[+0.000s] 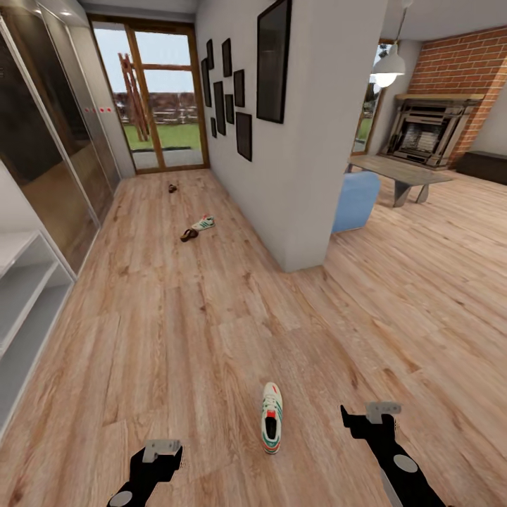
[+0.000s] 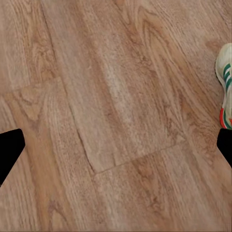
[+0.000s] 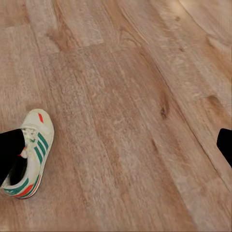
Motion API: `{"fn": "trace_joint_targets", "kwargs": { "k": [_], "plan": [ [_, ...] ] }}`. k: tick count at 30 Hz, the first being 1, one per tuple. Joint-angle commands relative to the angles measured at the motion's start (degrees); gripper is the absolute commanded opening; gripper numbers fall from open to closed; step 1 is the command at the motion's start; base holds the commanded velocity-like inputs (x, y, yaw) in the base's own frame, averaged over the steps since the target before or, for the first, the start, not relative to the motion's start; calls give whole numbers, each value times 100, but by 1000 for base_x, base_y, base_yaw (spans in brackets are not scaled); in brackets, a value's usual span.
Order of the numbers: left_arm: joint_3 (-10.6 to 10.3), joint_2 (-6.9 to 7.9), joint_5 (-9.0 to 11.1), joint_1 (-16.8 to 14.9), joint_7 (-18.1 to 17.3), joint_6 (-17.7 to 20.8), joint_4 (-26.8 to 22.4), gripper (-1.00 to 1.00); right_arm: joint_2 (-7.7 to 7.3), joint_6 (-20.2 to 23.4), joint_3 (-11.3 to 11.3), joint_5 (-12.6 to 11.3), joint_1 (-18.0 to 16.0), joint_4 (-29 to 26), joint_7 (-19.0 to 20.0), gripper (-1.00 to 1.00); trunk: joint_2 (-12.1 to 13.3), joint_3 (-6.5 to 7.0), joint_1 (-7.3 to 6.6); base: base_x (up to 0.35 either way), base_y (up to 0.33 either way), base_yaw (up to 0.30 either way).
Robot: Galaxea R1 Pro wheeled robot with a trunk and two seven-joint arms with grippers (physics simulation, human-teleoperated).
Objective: Pick up the two gym shoes and the two sandals from the corridor floor and place them onto the hallstand (shoe rack) in the corridor, making sure they are on the rack and not on the floor. Arrange them so the two gym shoes are next to each other and the two sandals are next to each other.
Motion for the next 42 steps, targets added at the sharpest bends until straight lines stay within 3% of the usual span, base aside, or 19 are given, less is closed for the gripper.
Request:
{"fn": "trace_joint_targets", "kwargs": {
  "k": [1, 14, 42],
  "plan": [
    [-2, 1, 5, -3, -7, -18, 6, 100, 1, -14, -6, 1, -2, 0, 3, 100, -2, -4, 0, 0, 306, 0],
    [-16, -7, 4, -3, -8, -18, 6, 100, 6, -14, -7, 0, -2, -7, 3, 100, -2, -4, 0, 59, 306, 0],
    [-35, -42, -29, -6, -8, -20, 4, 100, 10, -14, -7, -1, -2, -26, -4, 100, -2, -4, 0, 214, 247, 0]
  ]
}}
